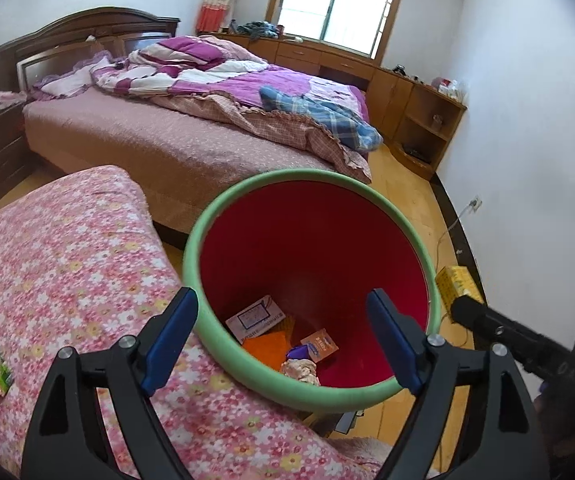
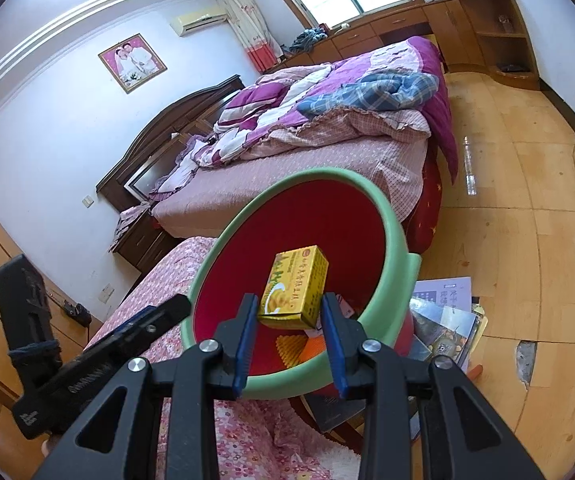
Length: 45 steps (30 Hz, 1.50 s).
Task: Collect trash
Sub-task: 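Open the left tool to drop the stick while the right tool releases the yellow box, then move both tools back over the bed toward the green box and blue piece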
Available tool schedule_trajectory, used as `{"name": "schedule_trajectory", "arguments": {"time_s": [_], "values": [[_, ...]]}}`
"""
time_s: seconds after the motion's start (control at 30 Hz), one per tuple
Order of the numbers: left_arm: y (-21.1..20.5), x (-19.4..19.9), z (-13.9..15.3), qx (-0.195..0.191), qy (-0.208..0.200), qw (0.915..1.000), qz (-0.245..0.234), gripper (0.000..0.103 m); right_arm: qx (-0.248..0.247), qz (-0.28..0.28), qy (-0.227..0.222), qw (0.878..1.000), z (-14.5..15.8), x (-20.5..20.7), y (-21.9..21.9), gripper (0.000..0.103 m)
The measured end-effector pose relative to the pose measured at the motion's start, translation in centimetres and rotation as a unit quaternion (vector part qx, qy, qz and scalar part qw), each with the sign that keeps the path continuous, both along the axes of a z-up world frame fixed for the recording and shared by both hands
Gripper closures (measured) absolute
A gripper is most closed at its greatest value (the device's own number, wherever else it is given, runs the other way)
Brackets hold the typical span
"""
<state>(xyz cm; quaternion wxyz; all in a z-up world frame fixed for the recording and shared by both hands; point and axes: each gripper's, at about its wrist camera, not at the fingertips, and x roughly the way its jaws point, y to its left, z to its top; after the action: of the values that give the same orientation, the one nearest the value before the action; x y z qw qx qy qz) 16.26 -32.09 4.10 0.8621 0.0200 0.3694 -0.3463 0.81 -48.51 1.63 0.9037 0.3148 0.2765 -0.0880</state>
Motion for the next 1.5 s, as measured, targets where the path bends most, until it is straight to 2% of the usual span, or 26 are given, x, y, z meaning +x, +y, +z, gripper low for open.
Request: {"name": "schedule_trajectory", "arguments": {"time_s": [0.47,0.57,0.67,0.9,1.13,1.5], "values": [[6.1,-0.6,1.3,0.005,0.018,0.9971,0.074,0.018,0.000,0.031,0.029,0.999,-1.5,3.8,1.4,0.066],[7.2,-0.9,1.5,0.012,0.011,0.9961,0.086,0.018,0.013,0.033,0.032,0.999,-2.0,4.0,1.5,0.058],[8.5,-1.2,1.7,0.016,0.008,0.9948,0.100,0.018,0.021,0.034,0.031,0.999,-2.0,3.9,1.8,0.054],[11.3,-1.8,2.2,0.022,0.000,0.9920,0.124,0.018,0.015,0.031,0.017,0.999,-0.5,2.7,2.7,0.040],[14.7,-2.5,2.4,0.022,-0.002,0.9883,0.151,0.018,0.001,0.044,0.002,0.999,1.2,2.0,4.8,0.031],[21.1,-2.9,2.7,0.026,0.006,0.9760,0.216,0.018,-0.032,0.107,0.000,0.994,2.8,3.2,10.3,0.026]]}}
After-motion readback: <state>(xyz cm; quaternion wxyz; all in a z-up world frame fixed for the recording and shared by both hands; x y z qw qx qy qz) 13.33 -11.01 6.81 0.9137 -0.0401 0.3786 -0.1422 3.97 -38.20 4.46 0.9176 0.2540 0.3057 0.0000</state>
